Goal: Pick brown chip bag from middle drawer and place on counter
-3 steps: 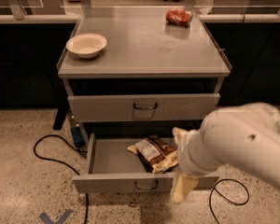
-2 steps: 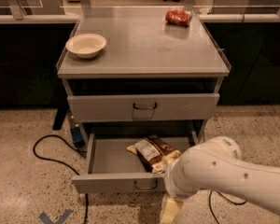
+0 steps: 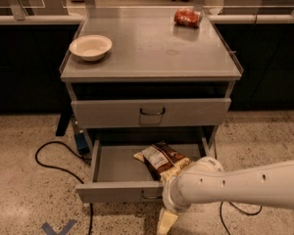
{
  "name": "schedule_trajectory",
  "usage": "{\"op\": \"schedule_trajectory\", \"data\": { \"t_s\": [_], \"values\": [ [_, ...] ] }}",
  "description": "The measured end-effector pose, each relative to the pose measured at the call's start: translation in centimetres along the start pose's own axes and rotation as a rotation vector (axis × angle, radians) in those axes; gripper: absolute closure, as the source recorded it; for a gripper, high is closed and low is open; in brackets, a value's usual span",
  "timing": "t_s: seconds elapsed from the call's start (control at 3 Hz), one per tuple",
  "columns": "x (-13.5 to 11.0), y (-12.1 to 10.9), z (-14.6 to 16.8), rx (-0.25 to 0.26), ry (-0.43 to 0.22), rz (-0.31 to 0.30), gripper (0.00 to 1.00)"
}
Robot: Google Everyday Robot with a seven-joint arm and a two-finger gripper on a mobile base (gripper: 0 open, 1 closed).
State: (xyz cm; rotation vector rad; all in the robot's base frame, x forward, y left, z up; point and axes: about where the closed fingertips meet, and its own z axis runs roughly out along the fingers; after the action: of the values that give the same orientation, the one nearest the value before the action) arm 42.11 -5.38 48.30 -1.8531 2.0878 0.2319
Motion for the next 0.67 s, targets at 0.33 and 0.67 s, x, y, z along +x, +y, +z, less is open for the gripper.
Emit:
{"op": "schedule_trajectory", "data": {
  "t_s": [0.33, 0.67],
  "values": [
    [0.1, -5.0, -2.0, 0.022, -0.021, 0.009, 0.0],
    [-1.1, -7.7, -3.4, 0.048, -0.028, -0.022, 0.0]
  ]
}}
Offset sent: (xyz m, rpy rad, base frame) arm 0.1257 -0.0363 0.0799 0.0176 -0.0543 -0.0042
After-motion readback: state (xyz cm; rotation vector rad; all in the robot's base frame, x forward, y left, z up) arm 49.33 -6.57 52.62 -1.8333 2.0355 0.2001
